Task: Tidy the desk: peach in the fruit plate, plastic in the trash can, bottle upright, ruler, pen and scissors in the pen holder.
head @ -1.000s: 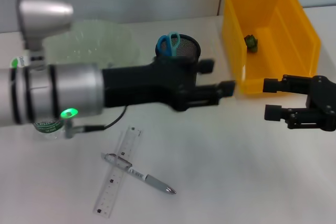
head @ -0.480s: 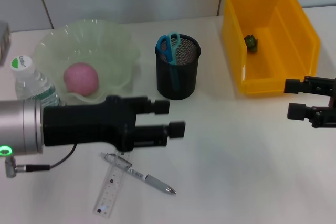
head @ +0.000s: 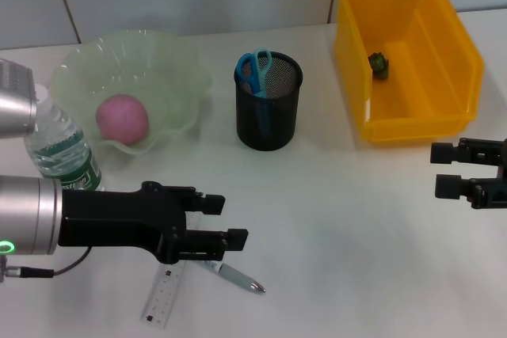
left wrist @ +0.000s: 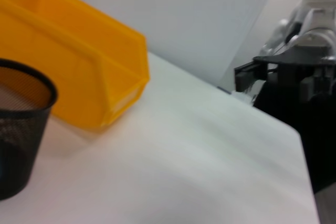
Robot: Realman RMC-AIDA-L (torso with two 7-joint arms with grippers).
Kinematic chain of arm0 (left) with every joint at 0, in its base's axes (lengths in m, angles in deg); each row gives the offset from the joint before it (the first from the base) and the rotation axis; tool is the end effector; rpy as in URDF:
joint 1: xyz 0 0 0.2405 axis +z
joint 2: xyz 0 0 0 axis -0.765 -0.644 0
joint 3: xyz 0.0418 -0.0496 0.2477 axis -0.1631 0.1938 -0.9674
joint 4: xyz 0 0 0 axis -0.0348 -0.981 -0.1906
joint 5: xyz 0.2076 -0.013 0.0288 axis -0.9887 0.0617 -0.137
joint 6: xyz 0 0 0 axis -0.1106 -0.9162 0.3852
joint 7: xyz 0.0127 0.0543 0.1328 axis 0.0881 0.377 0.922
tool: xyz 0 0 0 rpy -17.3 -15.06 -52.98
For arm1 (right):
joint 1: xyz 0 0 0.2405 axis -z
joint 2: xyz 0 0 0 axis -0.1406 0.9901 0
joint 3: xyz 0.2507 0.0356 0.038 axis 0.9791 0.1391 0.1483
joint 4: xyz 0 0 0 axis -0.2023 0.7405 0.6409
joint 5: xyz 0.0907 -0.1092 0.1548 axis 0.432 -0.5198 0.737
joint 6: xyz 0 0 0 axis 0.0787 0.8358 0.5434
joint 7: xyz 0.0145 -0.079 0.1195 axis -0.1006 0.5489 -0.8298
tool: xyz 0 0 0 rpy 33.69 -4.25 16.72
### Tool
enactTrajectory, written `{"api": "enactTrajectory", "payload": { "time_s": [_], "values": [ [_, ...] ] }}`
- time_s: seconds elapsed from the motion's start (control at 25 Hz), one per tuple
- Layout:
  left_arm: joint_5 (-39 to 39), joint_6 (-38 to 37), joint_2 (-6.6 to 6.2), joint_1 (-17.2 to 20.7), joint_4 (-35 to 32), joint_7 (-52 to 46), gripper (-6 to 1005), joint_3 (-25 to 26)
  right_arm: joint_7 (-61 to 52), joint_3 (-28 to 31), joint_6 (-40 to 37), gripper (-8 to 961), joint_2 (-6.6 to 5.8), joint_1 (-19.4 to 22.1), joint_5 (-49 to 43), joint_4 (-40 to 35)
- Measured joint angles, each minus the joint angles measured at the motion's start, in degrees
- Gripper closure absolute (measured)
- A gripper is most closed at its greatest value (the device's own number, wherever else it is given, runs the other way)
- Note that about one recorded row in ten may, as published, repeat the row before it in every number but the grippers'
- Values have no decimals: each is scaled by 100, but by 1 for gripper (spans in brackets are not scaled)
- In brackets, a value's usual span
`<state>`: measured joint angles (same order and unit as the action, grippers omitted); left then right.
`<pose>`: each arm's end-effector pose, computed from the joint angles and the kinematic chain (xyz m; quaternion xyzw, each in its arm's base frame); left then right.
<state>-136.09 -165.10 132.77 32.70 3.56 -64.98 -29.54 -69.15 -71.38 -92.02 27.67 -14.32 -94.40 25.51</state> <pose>-0.1981 0.2897 -0.0179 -0.9522 -0.2601 -0.1601 0.0090 0.3031 0.2694 0.0891 -0.8991 0.3025 0.3102 0.0619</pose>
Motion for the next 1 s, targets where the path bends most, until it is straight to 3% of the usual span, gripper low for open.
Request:
{"api": "enactTrajectory", "payload": {
  "time_s": [0.24, 0.48, 0.8, 1.0],
  "values": [
    [-447, 30, 3, -112, -267, -343, 309, 82, -186, 16, 62, 149, 44, -10, -12, 2],
    [-1197, 104, 27, -384, -795, -1616, 310, 11, -250, -5, 146, 149, 50, -56, -36, 10],
    [-1794, 48, 38, -737, -963, -2695, 310, -77, -491, 31, 106, 149, -48, -89, -64, -77],
    [-2112, -37, 33, -908, -995, -3559, 311, -367, -660, 429, 70, 149, -69, -94, -20, -135]
  ]
}}
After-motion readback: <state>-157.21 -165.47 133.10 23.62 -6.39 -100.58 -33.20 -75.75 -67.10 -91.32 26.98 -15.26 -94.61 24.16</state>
